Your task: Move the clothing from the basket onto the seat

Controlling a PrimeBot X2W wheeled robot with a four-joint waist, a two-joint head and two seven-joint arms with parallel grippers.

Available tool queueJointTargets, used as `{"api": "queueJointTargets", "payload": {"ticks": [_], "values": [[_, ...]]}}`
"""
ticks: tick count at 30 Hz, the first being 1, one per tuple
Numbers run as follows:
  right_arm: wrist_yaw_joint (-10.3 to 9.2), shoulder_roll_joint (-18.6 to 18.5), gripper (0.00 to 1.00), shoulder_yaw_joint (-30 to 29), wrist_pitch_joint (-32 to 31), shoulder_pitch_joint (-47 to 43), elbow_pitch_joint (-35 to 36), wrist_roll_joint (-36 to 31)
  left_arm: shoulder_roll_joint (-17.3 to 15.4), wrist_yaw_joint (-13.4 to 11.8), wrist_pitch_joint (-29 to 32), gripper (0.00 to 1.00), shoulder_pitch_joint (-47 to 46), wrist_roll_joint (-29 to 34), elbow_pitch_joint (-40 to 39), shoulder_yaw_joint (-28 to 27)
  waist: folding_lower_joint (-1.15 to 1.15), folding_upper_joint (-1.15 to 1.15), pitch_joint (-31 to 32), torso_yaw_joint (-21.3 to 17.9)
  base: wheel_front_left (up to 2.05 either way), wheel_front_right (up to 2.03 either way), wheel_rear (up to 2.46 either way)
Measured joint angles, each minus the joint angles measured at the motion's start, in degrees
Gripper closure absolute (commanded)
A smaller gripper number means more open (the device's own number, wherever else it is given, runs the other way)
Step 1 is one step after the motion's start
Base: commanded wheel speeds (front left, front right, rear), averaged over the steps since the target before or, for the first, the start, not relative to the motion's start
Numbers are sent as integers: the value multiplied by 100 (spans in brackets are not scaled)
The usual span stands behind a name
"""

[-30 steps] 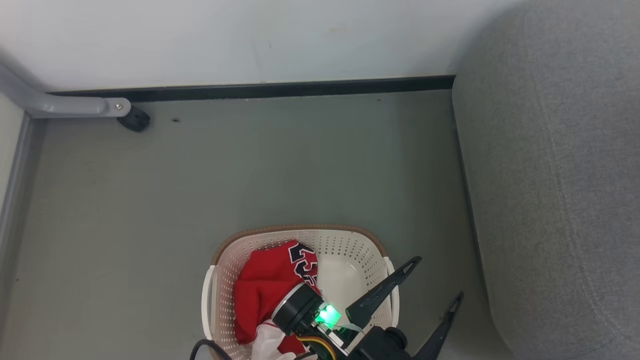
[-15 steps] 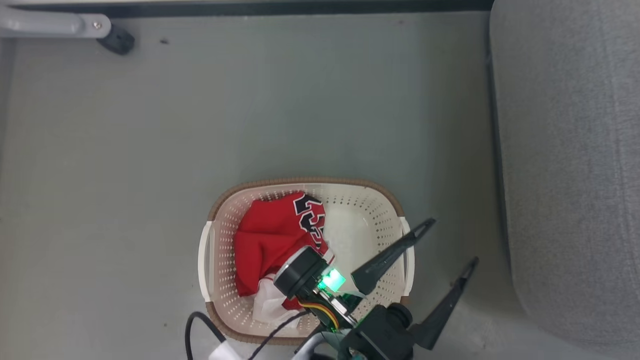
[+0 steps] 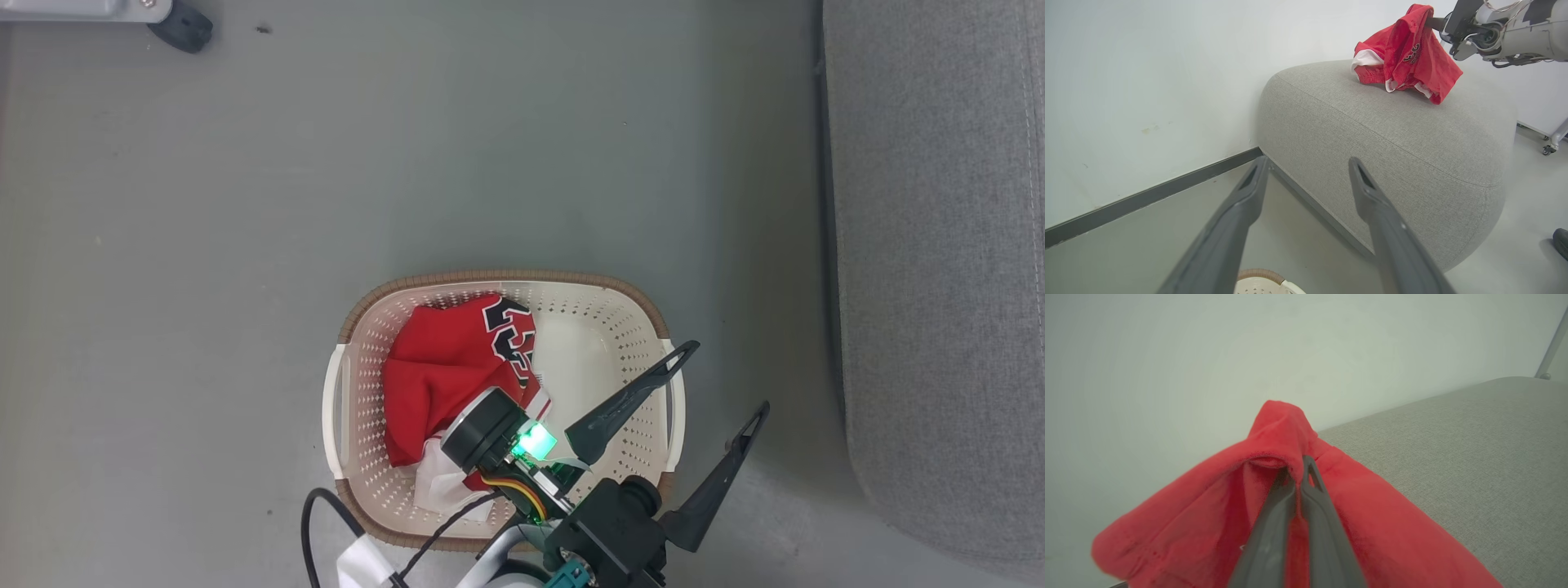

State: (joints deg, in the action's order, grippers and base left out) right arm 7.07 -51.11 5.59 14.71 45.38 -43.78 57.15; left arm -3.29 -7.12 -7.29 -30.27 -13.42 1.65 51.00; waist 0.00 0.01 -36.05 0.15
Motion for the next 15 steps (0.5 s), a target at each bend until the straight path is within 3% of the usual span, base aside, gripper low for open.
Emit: {"api": "queueJointTargets", "payload": {"ticks": [1, 2, 3, 4, 15], "values": [[0, 0, 100, 12, 0, 16, -21, 3, 0, 0, -24, 0, -1, -15, 14, 3, 0, 0, 0, 0, 0, 0, 0], [0, 0, 54, 27, 0, 23, -42, 27, 0, 0, -46, 0, -3, -25, 32, 5, 0, 0, 1, -1, 0, 0, 0], [0, 4, 15, 54, 0, 35, -69, 38, 0, 0, -62, 0, -9, -37, 71, 5, 0, 0, 7, -2, 0, 0, 0], [0, 13, 0, 82, 0, 51, -93, 37, 1, 0, -77, 0, -13, -58, 123, 5, 0, 0, 20, -3, 0, 0, 0], [0, 274, 0, 434, 0, -119, 89, -58, 4, 0, -246, 0, 1, -237, 508, -105, 0, 0, 411, -37, 0, 0, 0]]}}
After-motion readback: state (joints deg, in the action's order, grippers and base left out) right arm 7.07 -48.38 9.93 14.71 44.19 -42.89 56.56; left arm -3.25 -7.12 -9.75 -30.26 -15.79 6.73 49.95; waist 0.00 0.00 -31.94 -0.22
